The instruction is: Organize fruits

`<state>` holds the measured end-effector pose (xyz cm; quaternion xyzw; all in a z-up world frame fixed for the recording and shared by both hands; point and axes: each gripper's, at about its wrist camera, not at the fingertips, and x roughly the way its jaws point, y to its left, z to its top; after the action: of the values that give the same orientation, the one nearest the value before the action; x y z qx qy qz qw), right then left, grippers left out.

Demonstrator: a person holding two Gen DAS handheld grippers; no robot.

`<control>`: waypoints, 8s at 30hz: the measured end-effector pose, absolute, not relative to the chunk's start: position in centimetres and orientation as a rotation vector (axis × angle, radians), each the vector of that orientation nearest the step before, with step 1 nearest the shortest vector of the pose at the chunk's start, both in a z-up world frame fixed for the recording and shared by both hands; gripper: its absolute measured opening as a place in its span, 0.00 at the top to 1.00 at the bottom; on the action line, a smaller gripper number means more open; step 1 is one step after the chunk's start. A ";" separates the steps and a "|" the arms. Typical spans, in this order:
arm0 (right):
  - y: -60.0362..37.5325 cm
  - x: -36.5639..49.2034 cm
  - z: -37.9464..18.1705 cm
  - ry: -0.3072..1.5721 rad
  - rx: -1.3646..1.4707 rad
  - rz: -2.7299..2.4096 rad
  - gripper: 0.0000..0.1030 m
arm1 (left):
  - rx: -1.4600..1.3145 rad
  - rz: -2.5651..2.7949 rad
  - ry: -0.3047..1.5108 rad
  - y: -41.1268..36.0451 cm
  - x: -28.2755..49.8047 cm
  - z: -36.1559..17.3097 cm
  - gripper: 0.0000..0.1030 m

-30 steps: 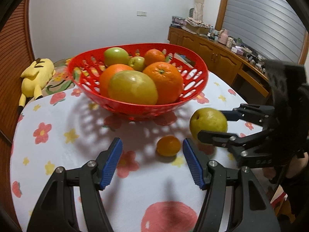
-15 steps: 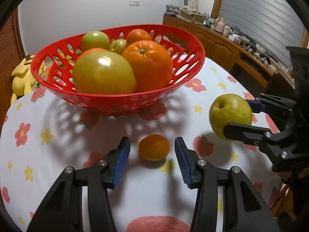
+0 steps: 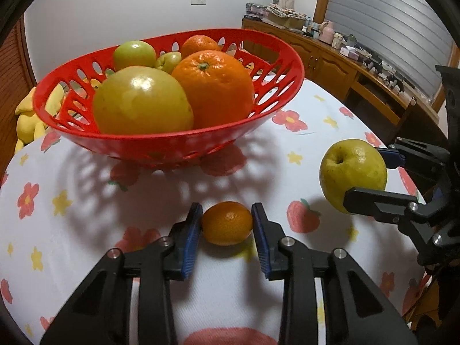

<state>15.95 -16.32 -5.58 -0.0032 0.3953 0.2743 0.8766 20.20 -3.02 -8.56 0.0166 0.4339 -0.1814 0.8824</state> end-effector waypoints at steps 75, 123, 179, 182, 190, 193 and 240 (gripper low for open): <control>-13.3 28.8 -1.0 0.727 -0.097 0.658 0.39 | -0.074 -0.229 0.738 5.4 30.5 -1.4 0.68; -16.2 21.5 -0.5 0.652 0.012 0.508 0.26 | -0.020 -0.198 0.655 4.5 23.0 -0.5 0.43; -18.0 5.4 5.5 0.372 0.069 0.321 0.10 | -0.012 -0.105 0.448 2.1 4.6 4.5 0.04; -18.0 5.1 5.5 0.370 0.069 0.320 0.10 | -0.014 -0.101 0.449 2.1 4.3 4.2 0.04; -18.0 4.8 5.2 0.376 0.068 0.318 0.10 | -0.021 -0.095 0.450 2.4 4.0 4.1 0.04; -18.0 4.8 5.1 0.378 0.069 0.316 0.10 | -0.022 -0.091 0.449 2.5 3.9 4.2 0.04; -17.9 4.8 5.0 0.385 0.072 0.319 0.10 | -0.030 -0.089 0.427 2.1 3.3 5.3 0.04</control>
<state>4.83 -17.93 5.00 0.0356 0.1906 0.1578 0.9682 3.31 2.15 5.32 -0.0149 0.2118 -0.0441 0.9762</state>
